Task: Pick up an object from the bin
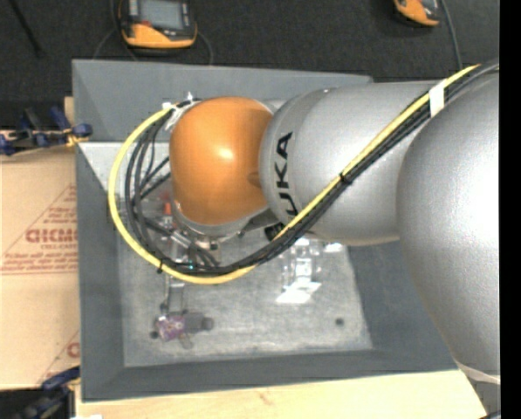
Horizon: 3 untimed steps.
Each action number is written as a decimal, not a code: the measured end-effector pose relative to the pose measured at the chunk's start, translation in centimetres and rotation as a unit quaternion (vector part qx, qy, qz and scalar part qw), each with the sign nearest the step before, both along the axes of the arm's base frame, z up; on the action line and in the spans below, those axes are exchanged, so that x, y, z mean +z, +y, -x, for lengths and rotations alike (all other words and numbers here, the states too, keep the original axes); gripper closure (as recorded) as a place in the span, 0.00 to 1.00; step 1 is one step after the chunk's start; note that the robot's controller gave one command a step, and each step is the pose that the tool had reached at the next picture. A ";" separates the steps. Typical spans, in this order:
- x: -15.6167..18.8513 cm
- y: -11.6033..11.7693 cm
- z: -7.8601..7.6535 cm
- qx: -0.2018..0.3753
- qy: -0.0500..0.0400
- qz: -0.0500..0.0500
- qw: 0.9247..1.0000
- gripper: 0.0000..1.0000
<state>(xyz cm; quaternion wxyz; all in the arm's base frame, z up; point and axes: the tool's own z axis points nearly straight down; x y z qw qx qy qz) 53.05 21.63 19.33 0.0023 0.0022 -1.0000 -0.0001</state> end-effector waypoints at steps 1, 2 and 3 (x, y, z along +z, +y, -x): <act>-12.0 -1.6 5.0 0.159 -0.015 -0.003 0.987 0.00; -9.1 -4.9 2.2 0.120 -0.006 0.000 0.993 0.00; -9.3 -5.6 4.4 0.131 -0.002 0.000 0.991 0.00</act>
Offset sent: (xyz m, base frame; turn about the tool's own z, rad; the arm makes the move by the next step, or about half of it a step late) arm -0.0573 -0.0158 -0.1233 -0.3214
